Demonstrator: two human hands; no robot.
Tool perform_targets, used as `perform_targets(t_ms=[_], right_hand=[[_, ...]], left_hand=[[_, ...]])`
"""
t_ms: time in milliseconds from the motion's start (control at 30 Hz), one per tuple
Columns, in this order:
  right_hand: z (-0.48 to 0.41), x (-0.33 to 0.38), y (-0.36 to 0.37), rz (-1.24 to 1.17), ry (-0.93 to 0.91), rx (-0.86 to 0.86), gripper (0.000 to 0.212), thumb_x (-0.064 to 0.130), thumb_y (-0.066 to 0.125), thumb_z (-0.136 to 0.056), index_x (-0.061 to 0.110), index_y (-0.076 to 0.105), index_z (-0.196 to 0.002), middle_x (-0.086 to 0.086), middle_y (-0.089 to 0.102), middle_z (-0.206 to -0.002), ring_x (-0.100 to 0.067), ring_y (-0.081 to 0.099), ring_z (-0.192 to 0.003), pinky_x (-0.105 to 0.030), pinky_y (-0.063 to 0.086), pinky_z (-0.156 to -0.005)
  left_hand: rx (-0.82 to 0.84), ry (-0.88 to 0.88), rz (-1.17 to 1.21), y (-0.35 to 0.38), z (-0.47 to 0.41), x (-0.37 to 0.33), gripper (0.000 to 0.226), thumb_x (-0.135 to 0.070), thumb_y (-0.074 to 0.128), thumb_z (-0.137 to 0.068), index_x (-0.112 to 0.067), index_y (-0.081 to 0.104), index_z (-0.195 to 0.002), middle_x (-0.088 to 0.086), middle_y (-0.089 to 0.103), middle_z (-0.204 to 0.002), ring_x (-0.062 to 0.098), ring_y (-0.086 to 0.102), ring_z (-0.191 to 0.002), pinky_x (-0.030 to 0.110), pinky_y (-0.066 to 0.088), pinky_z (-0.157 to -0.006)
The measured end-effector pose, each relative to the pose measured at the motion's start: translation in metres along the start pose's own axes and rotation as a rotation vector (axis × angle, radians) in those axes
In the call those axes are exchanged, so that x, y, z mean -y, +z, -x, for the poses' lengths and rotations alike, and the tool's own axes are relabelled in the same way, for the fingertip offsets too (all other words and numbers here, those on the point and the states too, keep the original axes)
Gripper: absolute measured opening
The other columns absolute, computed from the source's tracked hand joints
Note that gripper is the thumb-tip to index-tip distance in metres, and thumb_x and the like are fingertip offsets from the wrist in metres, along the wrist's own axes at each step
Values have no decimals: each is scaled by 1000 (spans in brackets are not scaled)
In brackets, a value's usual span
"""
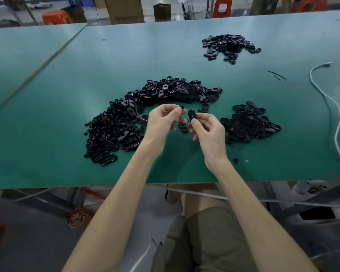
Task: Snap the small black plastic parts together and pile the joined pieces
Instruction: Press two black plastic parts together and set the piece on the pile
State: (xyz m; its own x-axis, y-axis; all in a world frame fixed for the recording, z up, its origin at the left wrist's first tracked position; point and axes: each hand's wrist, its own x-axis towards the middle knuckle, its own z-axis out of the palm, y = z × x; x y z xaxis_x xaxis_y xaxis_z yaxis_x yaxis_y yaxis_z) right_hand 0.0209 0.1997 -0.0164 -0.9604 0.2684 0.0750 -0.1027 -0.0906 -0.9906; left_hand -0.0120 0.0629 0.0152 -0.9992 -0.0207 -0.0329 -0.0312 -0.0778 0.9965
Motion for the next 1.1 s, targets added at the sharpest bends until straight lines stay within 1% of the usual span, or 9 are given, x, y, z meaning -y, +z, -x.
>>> perform_targets(t_ms=[133,233,333,500,600,700,800,1000,1100], right_hand=[[-1,-2,-1,-14,8,-11,13,11,65,-100,17,66,-111,-2,79,-93,-8,69,-76,-23,52,-61],[-1,-3,-1,-20,10,-16,14,10,65,-100,16,66,-112,-6,79,-95,-9,68,-75,-24,52,-62],[-2,-3,-1,-19,7,-14,13,11,66,-99,17,66,-110,-8,78,-95,-10,67,-74,-25,51,-62],[-2,-4,0,-22,6,-22,12,10,66,-99,18,66,-109,-5,79,-92,-10,67,-73,-24,51,-61],[-2,-4,0,-26,4,-24,12,10,66,-99,17,66,-109,-2,79,-89,-10,68,-74,-24,52,-62],[-2,-3,-1,-26,2,-27,12,10,65,-99,18,66,-109,3,78,-84,-7,69,-74,-22,52,-62],[-1,-2,-1,-17,-13,-22,15,8,63,-99,21,68,-107,2,78,-83,-7,69,-75,-22,52,-62],[0,-2,-1,-4,-44,-18,31,3,59,-100,27,75,-111,2,76,-85,-9,69,-80,-23,52,-63],[-1,-3,-1,7,-45,-44,31,4,59,-101,27,75,-114,2,76,-86,-8,68,-78,-23,53,-64]], left_hand=[[24,-75,88,12,1,16,11,-8,65,-99,-1,64,-107,4,71,-78,13,63,-68,28,47,-67],[38,-49,144,8,3,22,3,-1,62,-99,-2,59,-100,7,76,-87,14,69,-73,25,51,-66],[33,-19,179,4,3,24,12,5,58,-97,-6,55,-94,11,79,-100,16,73,-77,24,52,-64],[20,14,161,5,4,27,12,5,64,-95,-6,60,-92,13,77,-98,17,71,-79,27,51,-70],[42,34,171,3,4,27,7,0,71,-94,-4,64,-94,12,76,-89,17,68,-75,34,52,-78],[29,44,188,4,5,28,13,0,75,-90,-3,63,-96,12,73,-87,23,68,-80,42,50,-85],[41,61,206,4,6,28,17,0,76,-90,-4,62,-99,10,70,-85,23,68,-78,40,49,-82],[66,102,204,3,5,30,11,-1,74,-90,-5,67,-98,12,70,-88,22,66,-72,42,49,-82],[58,111,218,3,4,32,9,0,74,-90,-8,71,-94,5,72,-86,20,65,-72,36,53,-80]])
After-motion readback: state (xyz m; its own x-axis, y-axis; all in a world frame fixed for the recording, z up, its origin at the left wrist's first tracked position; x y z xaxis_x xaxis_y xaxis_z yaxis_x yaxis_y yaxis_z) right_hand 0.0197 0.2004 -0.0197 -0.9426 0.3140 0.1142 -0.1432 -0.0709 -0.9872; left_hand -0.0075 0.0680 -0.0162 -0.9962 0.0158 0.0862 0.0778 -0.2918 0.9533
